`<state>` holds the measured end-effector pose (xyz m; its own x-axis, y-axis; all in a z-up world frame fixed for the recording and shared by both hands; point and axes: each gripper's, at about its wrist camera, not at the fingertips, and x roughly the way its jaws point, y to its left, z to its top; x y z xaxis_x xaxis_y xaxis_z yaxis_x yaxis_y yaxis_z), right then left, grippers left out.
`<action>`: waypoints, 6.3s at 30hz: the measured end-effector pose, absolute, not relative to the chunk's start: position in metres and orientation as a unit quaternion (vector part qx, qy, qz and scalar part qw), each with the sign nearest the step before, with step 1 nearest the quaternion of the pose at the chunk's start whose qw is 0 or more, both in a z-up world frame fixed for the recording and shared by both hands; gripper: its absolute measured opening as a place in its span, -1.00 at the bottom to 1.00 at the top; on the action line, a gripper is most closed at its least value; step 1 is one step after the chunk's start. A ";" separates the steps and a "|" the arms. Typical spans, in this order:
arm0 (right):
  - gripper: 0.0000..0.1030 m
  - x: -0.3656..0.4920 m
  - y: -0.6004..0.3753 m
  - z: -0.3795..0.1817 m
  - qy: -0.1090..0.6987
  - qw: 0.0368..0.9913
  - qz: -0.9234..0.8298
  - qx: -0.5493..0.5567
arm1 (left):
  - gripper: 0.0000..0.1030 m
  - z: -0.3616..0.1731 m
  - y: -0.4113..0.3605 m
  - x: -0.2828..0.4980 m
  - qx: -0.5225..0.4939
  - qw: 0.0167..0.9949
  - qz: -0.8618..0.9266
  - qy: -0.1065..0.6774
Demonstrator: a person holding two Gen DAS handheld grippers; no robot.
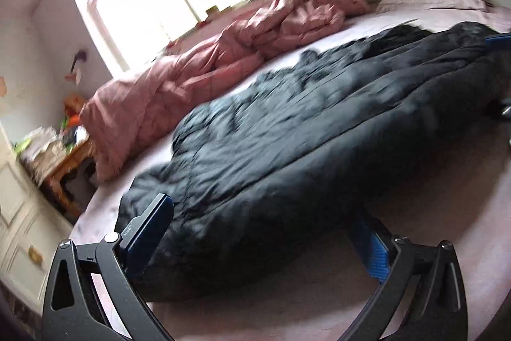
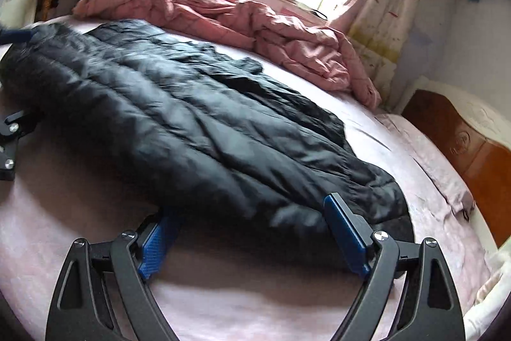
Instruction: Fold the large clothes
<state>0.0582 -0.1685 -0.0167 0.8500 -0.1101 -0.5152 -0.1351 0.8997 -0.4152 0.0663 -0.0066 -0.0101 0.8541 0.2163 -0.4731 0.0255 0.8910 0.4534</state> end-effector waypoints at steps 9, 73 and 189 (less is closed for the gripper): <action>0.74 0.075 -0.207 -0.006 0.276 0.944 -0.044 -0.175 | 1.00 -0.001 0.057 0.079 0.126 0.942 0.107 0.293; 0.73 0.174 -0.354 0.020 0.348 0.912 0.039 0.214 | 0.56 0.036 0.185 0.182 -0.232 0.918 -0.015 0.321; -0.99 0.228 -0.087 -0.026 0.464 0.876 0.115 0.067 | 0.99 0.012 0.076 0.194 -0.016 0.957 0.027 0.290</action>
